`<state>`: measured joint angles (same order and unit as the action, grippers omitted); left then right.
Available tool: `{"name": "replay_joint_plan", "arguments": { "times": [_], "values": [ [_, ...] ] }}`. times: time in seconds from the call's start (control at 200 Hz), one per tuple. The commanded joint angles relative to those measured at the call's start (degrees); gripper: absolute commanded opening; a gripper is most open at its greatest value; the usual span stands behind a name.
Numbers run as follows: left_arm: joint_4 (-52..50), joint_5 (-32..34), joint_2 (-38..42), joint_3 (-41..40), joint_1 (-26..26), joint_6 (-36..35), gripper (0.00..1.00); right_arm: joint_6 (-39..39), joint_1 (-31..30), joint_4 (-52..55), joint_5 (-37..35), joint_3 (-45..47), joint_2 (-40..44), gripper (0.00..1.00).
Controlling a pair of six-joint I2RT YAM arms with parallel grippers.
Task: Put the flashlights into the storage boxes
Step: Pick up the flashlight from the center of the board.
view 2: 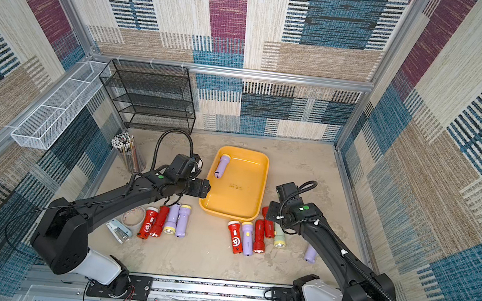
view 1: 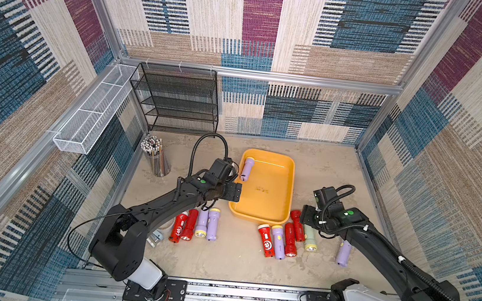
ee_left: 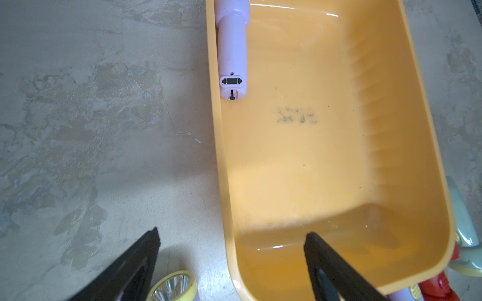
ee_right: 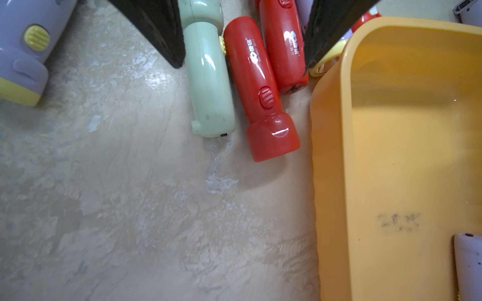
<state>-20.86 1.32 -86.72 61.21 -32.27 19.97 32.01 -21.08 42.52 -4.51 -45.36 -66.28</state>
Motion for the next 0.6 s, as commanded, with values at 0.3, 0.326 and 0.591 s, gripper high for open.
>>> {"name": "replay_joint_plan", "arguments": {
  "times": [0.3,0.326,0.591],
  "values": [
    [0.5,1.1,0.8,-0.5,0.0,-0.5,0.91,0.5,0.1,-1.0,1.4,1.2,0.0,0.68],
    [0.4,1.1,0.9,-0.5,0.0,-0.5,0.90,0.6,0.1,-1.2,1.6,1.4,0.0,0.68],
    [-0.2,1.3,1.6,-0.4,0.0,-0.4,0.90,0.6,0.1,-4.6,5.1,3.6,-1.0,0.63]
  ]
}}
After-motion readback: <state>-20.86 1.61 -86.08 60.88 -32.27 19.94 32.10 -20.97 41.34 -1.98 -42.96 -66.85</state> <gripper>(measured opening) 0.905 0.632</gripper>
